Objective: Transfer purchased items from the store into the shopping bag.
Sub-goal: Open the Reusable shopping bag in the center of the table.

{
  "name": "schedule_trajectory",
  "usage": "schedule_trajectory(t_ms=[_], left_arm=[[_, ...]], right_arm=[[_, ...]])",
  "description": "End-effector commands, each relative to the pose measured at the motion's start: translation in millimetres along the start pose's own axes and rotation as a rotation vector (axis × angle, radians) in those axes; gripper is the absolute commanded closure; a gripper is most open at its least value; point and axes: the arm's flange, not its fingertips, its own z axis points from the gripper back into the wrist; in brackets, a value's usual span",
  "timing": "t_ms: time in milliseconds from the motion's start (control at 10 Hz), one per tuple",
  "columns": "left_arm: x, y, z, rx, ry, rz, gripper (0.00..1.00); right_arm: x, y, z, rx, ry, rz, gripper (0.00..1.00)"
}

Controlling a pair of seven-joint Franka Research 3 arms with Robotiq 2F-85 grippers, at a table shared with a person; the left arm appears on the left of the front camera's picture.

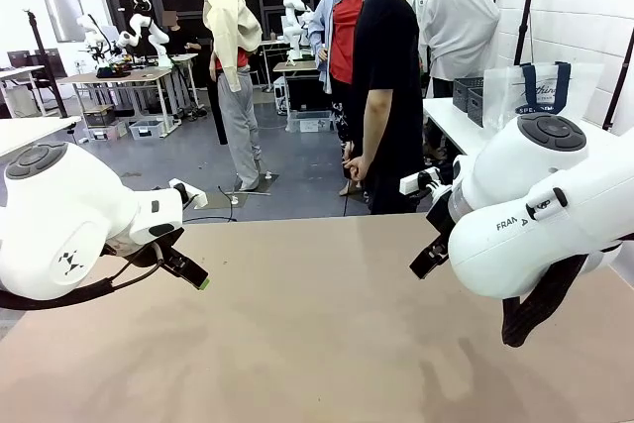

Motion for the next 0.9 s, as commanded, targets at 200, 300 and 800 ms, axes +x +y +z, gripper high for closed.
schedule_trajectory(t_ms=[200, 300, 800], left_arm=[[0, 0, 0, 0.000, 0.000, 0.000, 0.00], [0, -2, 15, 0.015, 0.014, -0.053, 0.00], [22, -9, 43, 0.101, -0.044, -0.139, 0.00]], right_arm=[[0, 0, 0, 0.000, 0.000, -0.001, 0.00], [0, 0, 0, 0.000, 0.000, 0.000, 0.00], [2, 20, 14, 0.099, 0.004, -0.009, 0.00]])
